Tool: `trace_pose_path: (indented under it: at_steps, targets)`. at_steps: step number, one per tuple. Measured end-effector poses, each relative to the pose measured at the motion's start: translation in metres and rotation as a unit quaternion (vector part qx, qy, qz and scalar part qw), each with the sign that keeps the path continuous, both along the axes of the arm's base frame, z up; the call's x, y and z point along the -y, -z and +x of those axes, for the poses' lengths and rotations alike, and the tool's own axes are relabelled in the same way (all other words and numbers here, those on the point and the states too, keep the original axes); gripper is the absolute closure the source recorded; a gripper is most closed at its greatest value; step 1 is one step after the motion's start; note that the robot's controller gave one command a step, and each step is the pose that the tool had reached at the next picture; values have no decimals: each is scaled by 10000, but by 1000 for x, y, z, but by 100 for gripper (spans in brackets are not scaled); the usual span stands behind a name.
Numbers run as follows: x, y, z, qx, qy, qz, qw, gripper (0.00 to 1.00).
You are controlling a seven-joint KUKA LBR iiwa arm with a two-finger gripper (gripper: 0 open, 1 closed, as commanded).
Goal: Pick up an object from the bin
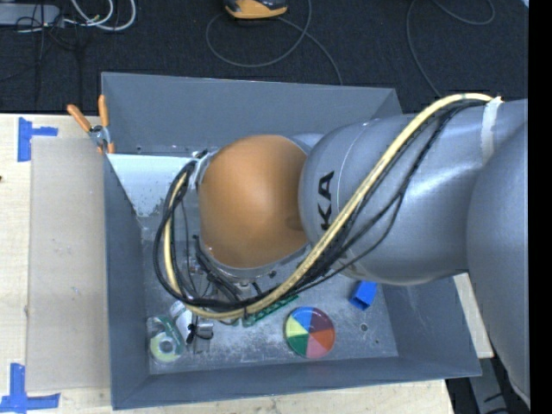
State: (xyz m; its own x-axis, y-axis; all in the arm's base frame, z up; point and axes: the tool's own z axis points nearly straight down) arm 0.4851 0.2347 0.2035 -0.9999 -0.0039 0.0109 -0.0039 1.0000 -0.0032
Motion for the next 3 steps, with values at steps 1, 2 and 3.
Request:
trace_pose_path:
  at_steps: [1,2,3]
  targets:
    - [1,-4,2,39,26,11,10000,0]
    - [-2,34,-1,32,-438,12,9990,0]
    - [19,82,-9,27,-1340,20,9910,0]
